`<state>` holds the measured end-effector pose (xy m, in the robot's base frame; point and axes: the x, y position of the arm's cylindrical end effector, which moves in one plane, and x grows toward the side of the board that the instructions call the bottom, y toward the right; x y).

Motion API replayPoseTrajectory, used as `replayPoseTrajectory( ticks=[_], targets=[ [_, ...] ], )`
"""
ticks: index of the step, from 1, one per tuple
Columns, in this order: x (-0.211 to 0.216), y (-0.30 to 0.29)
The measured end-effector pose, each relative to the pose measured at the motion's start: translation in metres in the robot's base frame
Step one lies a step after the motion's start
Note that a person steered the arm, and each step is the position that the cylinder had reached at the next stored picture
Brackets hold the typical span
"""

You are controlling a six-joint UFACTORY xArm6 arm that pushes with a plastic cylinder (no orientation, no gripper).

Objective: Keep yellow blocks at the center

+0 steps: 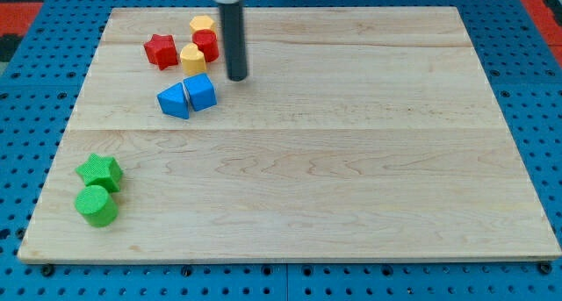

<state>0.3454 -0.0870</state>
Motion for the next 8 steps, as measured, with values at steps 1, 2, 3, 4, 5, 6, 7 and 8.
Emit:
replayPoseTrajectory(
  ticks=[1, 2, 3, 4, 5, 6, 7, 8],
  targets=[
    [0.017, -0.039],
    [0.015, -0.086],
    [-0.032, -0.098],
    [-0.041, -0.058],
    [-0.010, 0.018],
    [0.025, 0.082],
    [0.007, 0.082],
    [-0.043, 0.105]
  ],
)
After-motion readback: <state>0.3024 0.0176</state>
